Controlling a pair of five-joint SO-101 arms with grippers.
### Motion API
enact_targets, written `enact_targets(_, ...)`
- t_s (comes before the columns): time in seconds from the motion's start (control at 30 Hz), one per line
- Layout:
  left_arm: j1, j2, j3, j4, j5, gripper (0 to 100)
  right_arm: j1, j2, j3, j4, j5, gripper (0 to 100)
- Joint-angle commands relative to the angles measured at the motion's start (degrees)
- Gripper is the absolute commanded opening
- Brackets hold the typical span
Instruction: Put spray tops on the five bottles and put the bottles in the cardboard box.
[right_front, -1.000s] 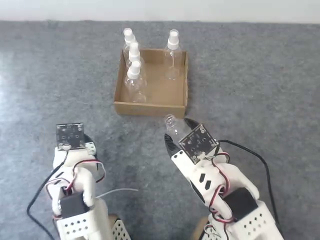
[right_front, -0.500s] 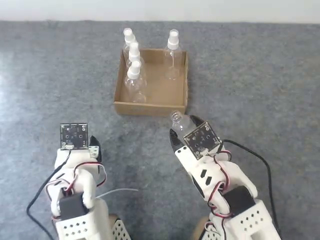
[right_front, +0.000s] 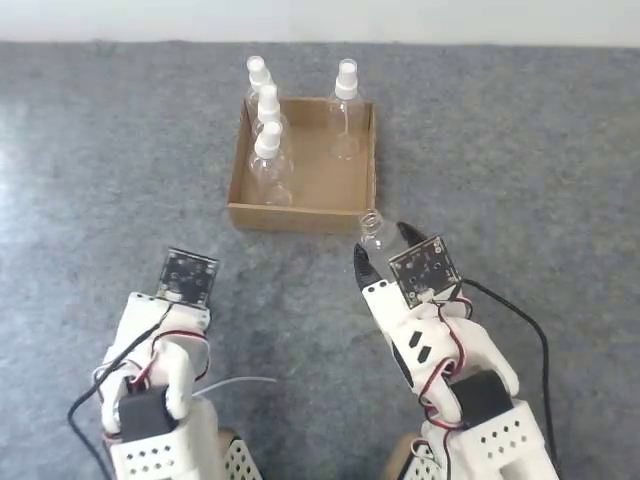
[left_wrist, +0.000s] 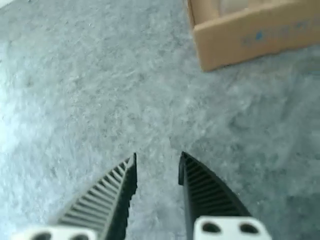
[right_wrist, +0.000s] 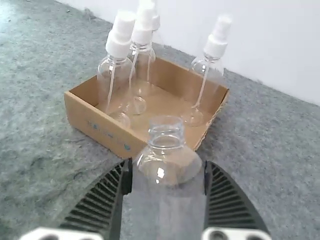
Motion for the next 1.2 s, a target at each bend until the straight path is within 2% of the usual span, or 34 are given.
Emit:
enact_targets(0.0, 0.97, -0.62, -3.82, 1.05, -4.84, 13, 0.48, -1.01, -1.05, -1.36, -0.53, 10.3)
enact_targets(0.1, 2.73, -0.62, -5.41, 3.25, -8.62, 13, 0.48, -1.01, -0.97, -1.36, -0.53, 10.3)
enact_targets(0.37, 3.16, 0.97, -11.12, 3.78, -10.2, 13, 0.48, -1.01, -0.97, -1.36, -0.44, 10.3)
enact_targets(0.53, 3.34, 11.08, -16.92, 6.86, -15.65, 13, 0.84, -1.01, 0.26, -3.47, -0.44, 10.3)
enact_targets(0.7, 3.78, 21.27, -24.31, 10.2, -17.23, 13, 1.01, -1.01, 0.7, -4.44, -0.44, 10.3)
enact_targets(0.83, 9.23, 27.69, -25.71, 16.09, -24.0, 13, 1.01, -1.01, 0.7, -4.35, -0.44, 10.3)
enact_targets(0.93, 11.87, 31.38, -25.8, 17.85, -25.49, 13, 1.01, -1.01, 0.7, -4.35, -0.44, 10.3)
enact_targets(1.1, 11.96, 35.43, -26.77, 17.67, -25.58, 24, 1.01, -1.01, 0.7, -4.35, -0.44, 10.3)
enact_targets(1.17, 12.31, 36.84, -27.56, 17.93, -25.58, 26, 0.92, -1.01, 0.7, -4.35, -0.44, 10.3)
